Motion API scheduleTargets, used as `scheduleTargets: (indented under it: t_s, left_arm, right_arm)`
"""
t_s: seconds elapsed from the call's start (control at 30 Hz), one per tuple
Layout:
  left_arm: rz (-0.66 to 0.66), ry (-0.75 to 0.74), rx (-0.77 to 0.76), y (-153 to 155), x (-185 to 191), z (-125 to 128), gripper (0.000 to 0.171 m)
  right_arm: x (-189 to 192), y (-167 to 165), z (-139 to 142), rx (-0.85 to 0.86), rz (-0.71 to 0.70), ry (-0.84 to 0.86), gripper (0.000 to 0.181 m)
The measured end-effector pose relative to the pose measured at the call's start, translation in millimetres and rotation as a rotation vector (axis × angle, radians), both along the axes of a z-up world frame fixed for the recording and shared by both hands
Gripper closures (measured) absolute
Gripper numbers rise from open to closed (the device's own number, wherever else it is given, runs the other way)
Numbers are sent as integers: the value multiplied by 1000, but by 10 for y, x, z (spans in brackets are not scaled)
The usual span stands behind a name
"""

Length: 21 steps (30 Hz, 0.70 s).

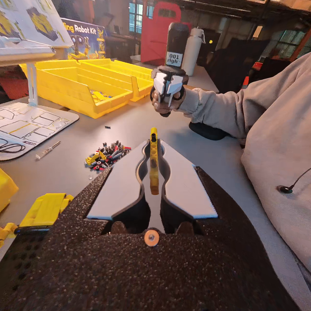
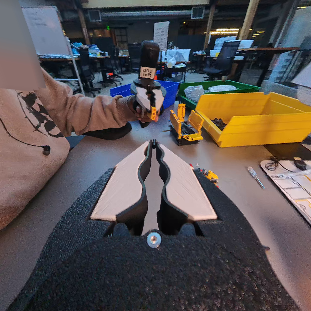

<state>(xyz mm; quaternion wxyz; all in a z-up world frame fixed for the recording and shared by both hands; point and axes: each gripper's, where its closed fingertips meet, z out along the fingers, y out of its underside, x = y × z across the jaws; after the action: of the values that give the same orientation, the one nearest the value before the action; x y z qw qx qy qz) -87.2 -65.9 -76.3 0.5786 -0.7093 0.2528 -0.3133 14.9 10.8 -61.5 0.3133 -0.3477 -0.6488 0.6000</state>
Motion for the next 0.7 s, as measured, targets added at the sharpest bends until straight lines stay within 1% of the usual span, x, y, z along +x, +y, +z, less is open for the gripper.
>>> scheduleTargets:
  t_s: [0.03,0.1,0.17,0.27,0.3,0.33,0.37,0.4,0.47,0.53,0.57,0.63,0.7]
  left_arm:
    - [7,-14,2,43,26,-2,165]
    - [22,2,-41,166,105,-122,165]
    - [59,47,-75,245,88,-255,165]
    - [140,47,-104,282,-40,-386,165]
    - [182,67,-103,304,-103,-413,165]
    - [222,79,-101,334,-163,-420,165]
    - [254,81,-103,365,-214,-418,165]
    - [276,78,-109,388,-249,-422,165]
    - [295,78,-126,411,-270,-465,165]
    - [284,82,-142,408,-233,-518,165]
    - [279,73,-143,412,-207,-524,165]
    - [263,76,-150,419,-144,-548,165]
    - [258,116,-154,426,-97,-597,165]
  right_arm:
    - [4,61,-31,-18,-29,7,179]
    - [-49,178,-66,-19,-89,16,179]
    - [-55,391,27,-13,-174,51,178]
    - [69,817,215,-17,-347,130,179]
    - [126,933,240,-16,-397,144,179]
    - [170,985,224,-13,-414,138,179]
    - [176,1006,155,8,-427,108,178]
    - [139,1012,29,51,-444,52,178]
    - [-13,995,-314,161,-484,-95,178]
    - [-189,898,-641,262,-495,-213,178]
    - [-276,859,-771,309,-508,-251,178]
    - [-431,743,-998,394,-488,-317,178]
    - [-540,672,-1169,470,-472,-358,178]
